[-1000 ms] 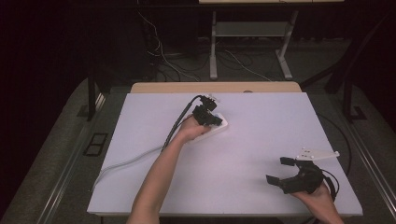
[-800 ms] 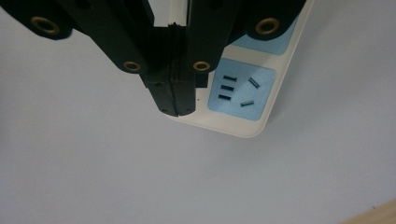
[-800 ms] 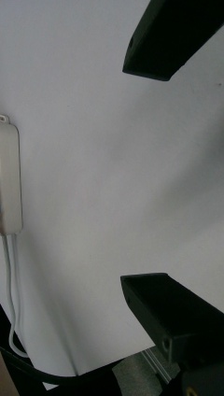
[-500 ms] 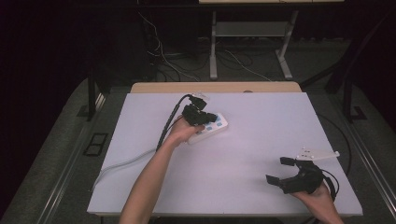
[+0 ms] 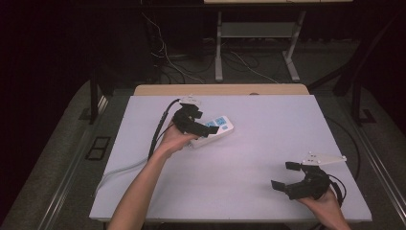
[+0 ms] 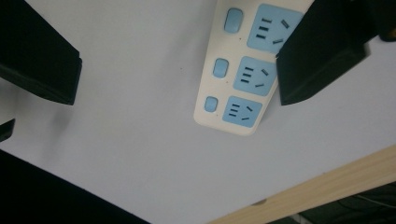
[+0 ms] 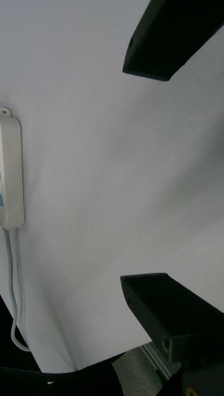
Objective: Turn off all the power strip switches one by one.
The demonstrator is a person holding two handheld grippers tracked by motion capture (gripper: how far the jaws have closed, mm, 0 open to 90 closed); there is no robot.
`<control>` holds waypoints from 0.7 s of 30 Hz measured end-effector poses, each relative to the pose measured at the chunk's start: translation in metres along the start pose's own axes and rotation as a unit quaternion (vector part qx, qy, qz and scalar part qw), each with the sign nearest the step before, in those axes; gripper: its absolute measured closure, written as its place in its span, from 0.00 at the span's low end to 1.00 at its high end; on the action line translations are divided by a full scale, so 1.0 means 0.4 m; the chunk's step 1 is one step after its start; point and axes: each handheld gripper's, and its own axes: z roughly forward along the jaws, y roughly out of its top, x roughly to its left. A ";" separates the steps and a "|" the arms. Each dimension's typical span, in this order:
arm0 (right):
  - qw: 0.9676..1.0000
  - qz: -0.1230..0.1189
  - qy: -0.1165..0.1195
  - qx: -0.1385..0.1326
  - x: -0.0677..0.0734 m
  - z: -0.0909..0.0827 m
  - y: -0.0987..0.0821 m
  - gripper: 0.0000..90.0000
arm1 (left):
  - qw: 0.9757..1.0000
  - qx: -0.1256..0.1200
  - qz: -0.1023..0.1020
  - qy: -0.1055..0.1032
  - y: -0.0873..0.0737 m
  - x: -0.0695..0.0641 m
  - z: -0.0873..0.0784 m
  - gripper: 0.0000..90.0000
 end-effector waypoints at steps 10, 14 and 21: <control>1.000 0.001 0.005 -0.007 0.009 -0.002 0.002 0.01 | 1.000 -0.009 -0.002 0.016 -0.056 -0.026 -0.080 0.00; 1.000 0.002 0.005 -0.008 0.010 -0.001 0.003 0.01 | 1.000 -0.012 -0.001 0.021 -0.089 -0.035 -0.106 0.00; 1.000 0.003 0.004 -0.013 0.012 -0.005 0.002 0.01 | 0.999 -0.015 -0.006 0.028 -0.143 -0.047 -0.147 0.00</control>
